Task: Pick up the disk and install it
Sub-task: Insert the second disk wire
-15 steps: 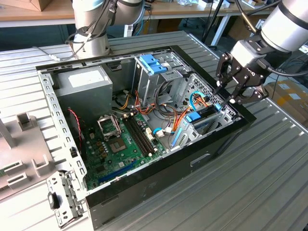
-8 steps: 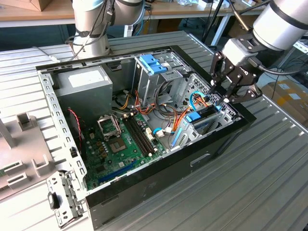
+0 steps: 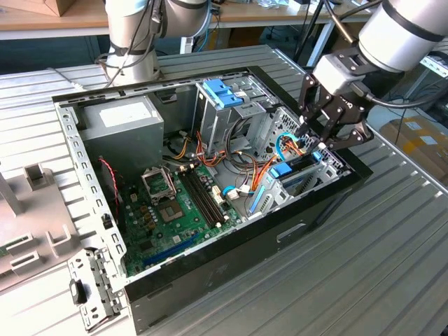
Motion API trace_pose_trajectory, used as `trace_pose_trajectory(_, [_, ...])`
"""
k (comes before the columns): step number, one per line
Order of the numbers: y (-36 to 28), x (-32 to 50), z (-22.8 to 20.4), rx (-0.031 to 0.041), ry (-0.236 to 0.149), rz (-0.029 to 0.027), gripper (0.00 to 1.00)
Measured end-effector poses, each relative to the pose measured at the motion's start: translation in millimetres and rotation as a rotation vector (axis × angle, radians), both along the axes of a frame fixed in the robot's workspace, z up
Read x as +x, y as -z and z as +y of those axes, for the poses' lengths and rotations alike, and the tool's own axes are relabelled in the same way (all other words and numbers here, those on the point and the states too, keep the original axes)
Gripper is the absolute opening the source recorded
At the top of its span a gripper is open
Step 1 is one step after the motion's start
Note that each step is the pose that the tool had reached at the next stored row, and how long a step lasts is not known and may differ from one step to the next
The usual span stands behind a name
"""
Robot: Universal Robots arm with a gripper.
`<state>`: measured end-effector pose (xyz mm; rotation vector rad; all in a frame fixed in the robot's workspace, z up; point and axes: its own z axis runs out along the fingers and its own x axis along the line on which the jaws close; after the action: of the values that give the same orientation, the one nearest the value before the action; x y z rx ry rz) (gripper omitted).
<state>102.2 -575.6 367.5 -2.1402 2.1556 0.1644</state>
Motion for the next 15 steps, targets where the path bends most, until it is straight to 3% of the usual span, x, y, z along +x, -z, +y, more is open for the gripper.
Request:
trace_pose_trajectory(9, [2.2,-2.3,0.0,-0.0002,0.0,0.0,0.42])
trace_pose_trajectory(11, [2.2,-2.3,0.0,-0.0002,0.0,0.0,0.34])
trace_pose_trajectory(13, [2.3,-2.3,0.0,-0.0001,0.0,0.0,0.34])
trace_pose_trajectory(14, [2.3,-2.3,-0.1,-0.0001,0.0,0.0,0.27])
trace_pose_trajectory(15, [2.3,-2.3,-0.1,-0.0001,0.0,0.0,0.27])
